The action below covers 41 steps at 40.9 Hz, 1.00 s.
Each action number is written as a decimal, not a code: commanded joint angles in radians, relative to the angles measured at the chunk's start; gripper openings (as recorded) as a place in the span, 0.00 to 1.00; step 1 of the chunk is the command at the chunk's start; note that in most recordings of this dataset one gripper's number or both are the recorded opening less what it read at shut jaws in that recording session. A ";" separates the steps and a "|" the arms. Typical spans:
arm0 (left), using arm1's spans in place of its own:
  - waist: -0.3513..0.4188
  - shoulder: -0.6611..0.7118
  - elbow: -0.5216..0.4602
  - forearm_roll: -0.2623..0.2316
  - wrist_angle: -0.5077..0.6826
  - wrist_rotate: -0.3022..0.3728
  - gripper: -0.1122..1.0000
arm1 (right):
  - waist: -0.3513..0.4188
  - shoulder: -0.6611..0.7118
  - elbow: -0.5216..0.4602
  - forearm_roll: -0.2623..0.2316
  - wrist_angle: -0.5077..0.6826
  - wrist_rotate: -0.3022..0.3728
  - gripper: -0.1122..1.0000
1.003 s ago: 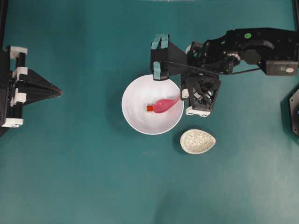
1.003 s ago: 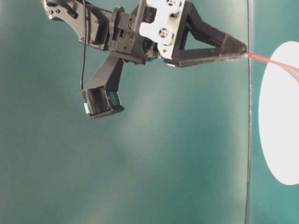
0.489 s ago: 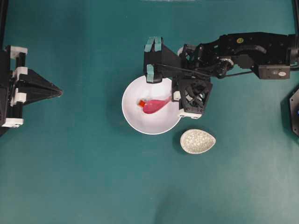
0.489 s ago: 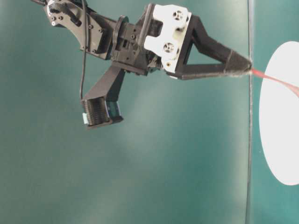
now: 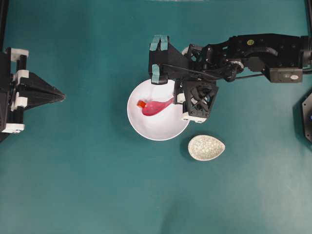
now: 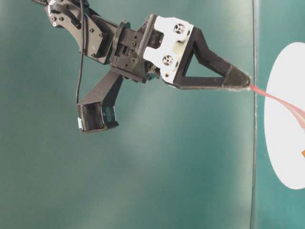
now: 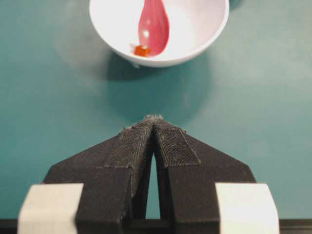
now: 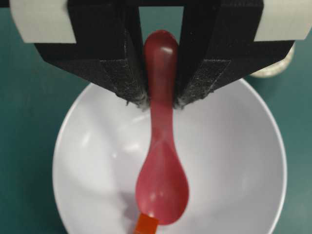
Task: Grip the spoon and scoop the red block from the bowl with right arm.
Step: 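Drag the spoon under the red cube to scoop it up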
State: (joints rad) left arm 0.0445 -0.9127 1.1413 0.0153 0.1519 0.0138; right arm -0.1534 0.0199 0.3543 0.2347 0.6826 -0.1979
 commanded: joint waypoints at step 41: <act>0.002 0.003 -0.018 0.003 -0.009 0.000 0.09 | 0.003 -0.074 0.069 0.002 -0.169 0.003 0.33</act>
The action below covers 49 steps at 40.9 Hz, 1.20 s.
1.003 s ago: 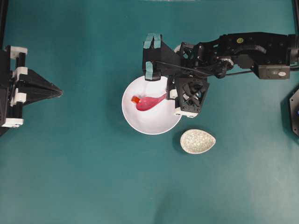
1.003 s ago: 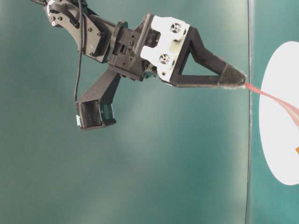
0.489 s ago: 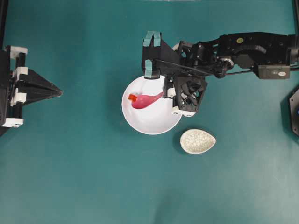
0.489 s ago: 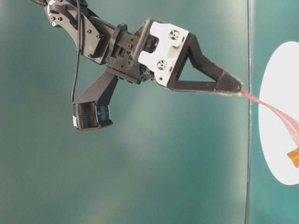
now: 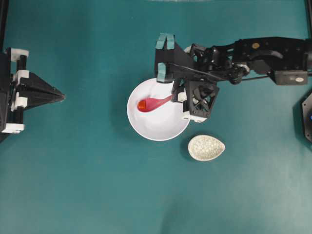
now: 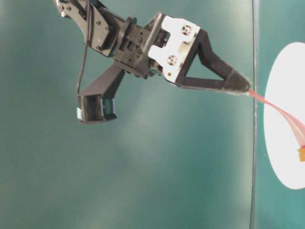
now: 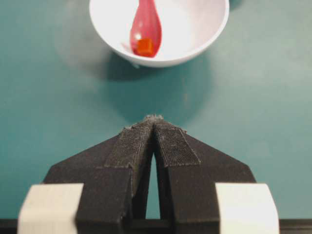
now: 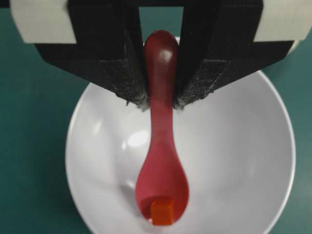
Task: Grip the spoon and scoop the red block from the bowl with right arm.
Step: 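Drag the spoon under the red cube to scoop it up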
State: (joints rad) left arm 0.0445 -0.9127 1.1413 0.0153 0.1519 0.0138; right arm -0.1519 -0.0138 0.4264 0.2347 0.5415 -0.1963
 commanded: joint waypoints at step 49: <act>0.002 0.003 -0.018 0.002 -0.005 -0.005 0.09 | 0.054 -0.241 0.275 0.046 -0.291 0.002 0.33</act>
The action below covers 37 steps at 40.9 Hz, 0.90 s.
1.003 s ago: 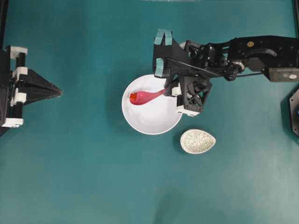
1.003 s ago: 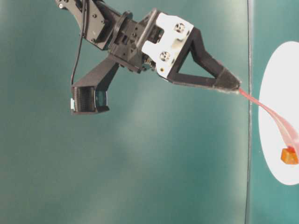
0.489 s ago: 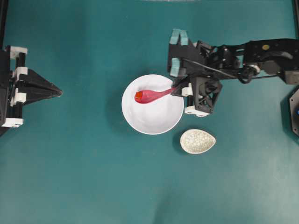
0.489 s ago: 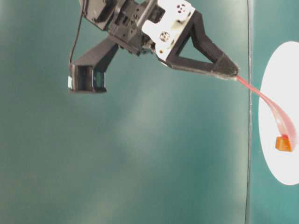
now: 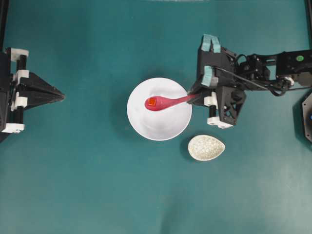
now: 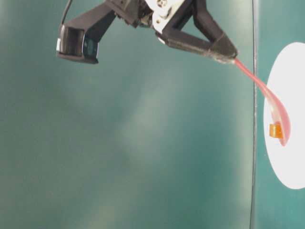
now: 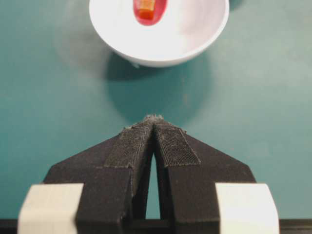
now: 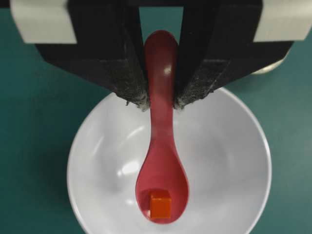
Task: Grip the spoon and scoop the red block from the bowl with right arm.
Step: 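Drag the spoon under the red cube to scoop it up, then raise the spoon with the cube out of the bowl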
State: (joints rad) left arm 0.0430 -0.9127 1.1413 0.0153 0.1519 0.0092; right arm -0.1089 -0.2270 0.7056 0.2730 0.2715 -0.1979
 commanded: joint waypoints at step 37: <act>0.003 0.000 -0.018 0.002 -0.005 -0.014 0.09 | 0.058 -0.124 0.109 0.048 -0.183 0.003 0.33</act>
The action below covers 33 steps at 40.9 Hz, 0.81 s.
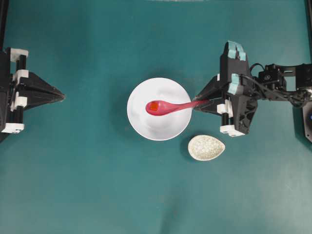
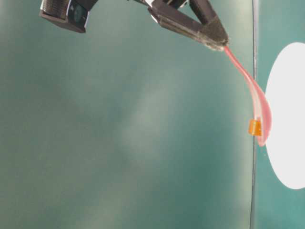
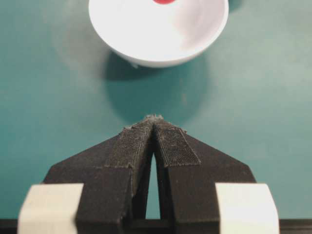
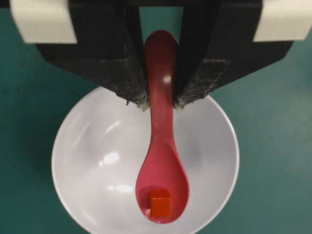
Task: Grip the spoon and scoop the red block from the bowl with right arm.
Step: 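Raise the spoon with the cube out of the bowl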
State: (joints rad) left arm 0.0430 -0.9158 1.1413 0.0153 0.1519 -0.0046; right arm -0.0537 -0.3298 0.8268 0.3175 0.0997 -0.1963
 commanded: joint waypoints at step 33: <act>0.003 0.005 -0.020 0.002 -0.003 0.000 0.09 | 0.005 -0.115 -0.029 0.002 0.023 -0.002 0.33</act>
State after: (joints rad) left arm 0.0445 -0.9158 1.1413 0.0153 0.1519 -0.0031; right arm -0.0522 -0.4234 0.8253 0.3175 0.1181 -0.1963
